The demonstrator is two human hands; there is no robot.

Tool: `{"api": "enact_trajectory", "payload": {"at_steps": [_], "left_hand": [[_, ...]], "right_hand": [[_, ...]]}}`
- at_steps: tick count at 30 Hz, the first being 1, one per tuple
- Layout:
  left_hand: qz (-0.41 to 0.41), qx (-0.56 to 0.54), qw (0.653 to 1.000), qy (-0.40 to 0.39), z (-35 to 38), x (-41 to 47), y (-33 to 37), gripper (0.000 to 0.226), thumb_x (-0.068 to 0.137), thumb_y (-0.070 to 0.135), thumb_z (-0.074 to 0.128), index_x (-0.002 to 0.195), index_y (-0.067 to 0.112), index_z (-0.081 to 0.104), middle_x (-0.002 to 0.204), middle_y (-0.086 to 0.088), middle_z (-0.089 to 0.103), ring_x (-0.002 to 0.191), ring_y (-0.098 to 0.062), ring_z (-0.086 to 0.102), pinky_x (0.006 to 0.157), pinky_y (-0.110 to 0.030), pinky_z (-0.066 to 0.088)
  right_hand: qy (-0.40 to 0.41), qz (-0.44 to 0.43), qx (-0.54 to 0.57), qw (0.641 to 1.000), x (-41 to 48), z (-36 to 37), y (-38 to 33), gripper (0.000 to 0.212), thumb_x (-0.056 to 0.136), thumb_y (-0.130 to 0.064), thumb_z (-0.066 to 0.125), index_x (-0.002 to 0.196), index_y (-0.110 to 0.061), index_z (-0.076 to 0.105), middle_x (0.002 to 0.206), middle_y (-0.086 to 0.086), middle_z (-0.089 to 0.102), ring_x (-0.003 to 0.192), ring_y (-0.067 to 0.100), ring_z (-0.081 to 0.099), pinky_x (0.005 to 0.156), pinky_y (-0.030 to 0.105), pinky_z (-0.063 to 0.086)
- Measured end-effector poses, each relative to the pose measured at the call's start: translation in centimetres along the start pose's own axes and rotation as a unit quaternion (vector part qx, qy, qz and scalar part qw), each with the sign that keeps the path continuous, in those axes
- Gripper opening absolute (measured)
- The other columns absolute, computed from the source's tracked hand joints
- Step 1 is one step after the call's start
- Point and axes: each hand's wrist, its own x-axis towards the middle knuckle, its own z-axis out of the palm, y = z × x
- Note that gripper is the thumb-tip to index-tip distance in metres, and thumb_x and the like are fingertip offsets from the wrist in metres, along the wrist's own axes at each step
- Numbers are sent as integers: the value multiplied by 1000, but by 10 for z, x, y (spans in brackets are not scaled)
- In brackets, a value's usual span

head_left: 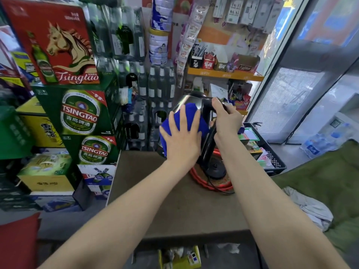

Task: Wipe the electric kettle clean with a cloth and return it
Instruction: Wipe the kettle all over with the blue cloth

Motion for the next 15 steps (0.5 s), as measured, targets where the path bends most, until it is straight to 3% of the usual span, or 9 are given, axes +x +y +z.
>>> {"api": "enact_trajectory", "payload": {"at_steps": [2, 4, 7, 10, 11, 12, 15], "left_hand": [[-13, -32, 999, 6, -9, 22, -9, 58, 97, 46, 29, 153, 33, 18, 164, -9, 17, 143, -44, 25, 103, -67, 32], [-54, -153, 987, 9, -19, 46, -23, 55, 99, 48, 27, 152, 33, 22, 159, -7, 28, 137, -39, 35, 104, -58, 36], [-158, -350, 922, -54, -21, 65, -47, 55, 100, 52, 18, 147, 27, 34, 147, -8, 47, 133, -33, 45, 107, -45, 35], [-303, -445, 832, -139, -9, 48, -68, 72, 92, 66, 14, 149, 28, 37, 149, -6, 47, 135, -30, 44, 115, -45, 30], [-323, -451, 820, -142, -3, 37, -69, 74, 92, 67, 14, 150, 28, 35, 151, -7, 45, 137, -30, 43, 117, -46, 29], [-317, -438, 831, -133, 1, 26, -66, 71, 95, 64, 13, 152, 26, 33, 153, -9, 44, 138, -30, 42, 117, -44, 28], [-206, -360, 909, -37, 7, -7, -39, 60, 103, 46, 22, 157, 21, 14, 161, -13, 27, 147, -32, 26, 120, -46, 21]], "right_hand": [[-15, -3, 4, 1000, -1, 1, -1, 15, 84, -28, 78, 77, -17, 71, 66, -4, 62, 45, 10, 52, 46, 28, 45], [-28, -1, -2, 1000, 0, -1, -2, 15, 83, -26, 79, 81, -13, 72, 63, -6, 59, 42, 9, 49, 46, 28, 44], [-60, 2, -7, 998, 2, -7, -7, 22, 84, -28, 79, 93, -8, 76, 66, -1, 61, 41, 12, 44, 47, 29, 41], [-64, -14, -9, 998, 9, -13, -14, 18, 84, -29, 79, 86, -12, 77, 72, 3, 64, 42, 15, 41, 44, 27, 38], [-56, -23, -8, 998, 11, -14, -16, 17, 84, -30, 78, 83, -13, 77, 73, 4, 64, 42, 16, 42, 44, 28, 38], [-42, -34, -11, 998, 13, -13, -16, 17, 83, -32, 78, 83, -15, 77, 73, 5, 65, 42, 17, 43, 46, 29, 39], [3, -55, -31, 998, 12, -4, -14, 18, 81, -41, 77, 85, -24, 77, 77, 2, 70, 51, 20, 52, 49, 29, 44]]}}
